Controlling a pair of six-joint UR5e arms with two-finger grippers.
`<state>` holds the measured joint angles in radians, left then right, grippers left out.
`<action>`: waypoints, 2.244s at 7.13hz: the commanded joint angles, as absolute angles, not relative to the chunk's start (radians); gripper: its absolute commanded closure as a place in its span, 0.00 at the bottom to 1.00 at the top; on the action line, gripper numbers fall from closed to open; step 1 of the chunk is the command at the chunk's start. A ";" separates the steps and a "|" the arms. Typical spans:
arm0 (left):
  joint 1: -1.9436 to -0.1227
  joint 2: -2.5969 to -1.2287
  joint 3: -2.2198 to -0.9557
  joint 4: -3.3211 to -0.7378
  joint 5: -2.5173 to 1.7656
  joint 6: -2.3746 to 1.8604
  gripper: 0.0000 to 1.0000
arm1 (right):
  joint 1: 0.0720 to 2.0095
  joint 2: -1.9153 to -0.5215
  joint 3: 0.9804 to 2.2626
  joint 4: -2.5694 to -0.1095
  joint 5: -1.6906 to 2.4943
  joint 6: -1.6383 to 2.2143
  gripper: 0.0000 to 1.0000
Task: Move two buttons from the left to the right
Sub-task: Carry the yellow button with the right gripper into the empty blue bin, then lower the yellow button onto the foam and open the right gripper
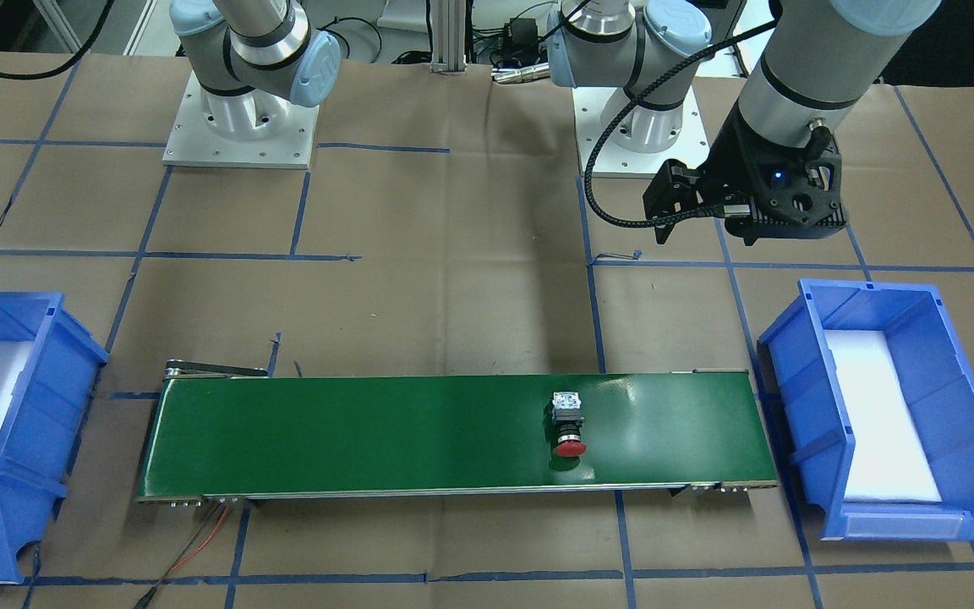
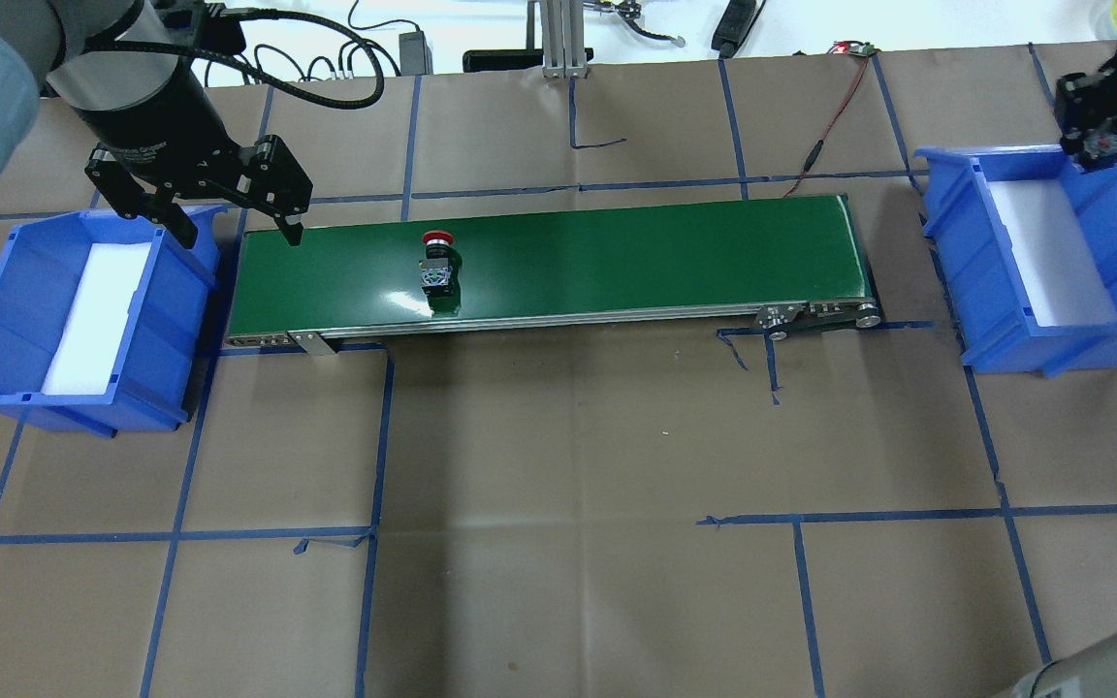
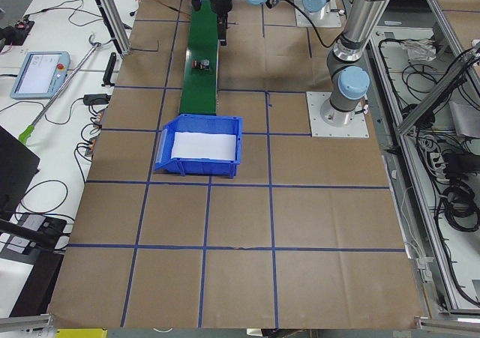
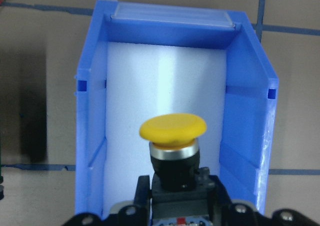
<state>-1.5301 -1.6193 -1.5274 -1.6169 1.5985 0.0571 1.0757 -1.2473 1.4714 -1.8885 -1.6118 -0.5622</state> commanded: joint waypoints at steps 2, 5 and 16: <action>-1.537 -1.624 -1.525 -1.615 1.594 0.054 0.00 | 1.022 -1.240 1.734 -2.212 -1.530 -0.595 0.99; -1.537 -1.621 -1.525 -1.615 1.589 0.054 0.00 | 1.016 -1.166 1.816 -2.299 -1.523 -0.603 0.98; -1.537 -1.623 -1.526 -1.615 1.591 0.054 0.00 | 1.000 -1.183 1.839 -2.287 -1.568 -0.598 0.00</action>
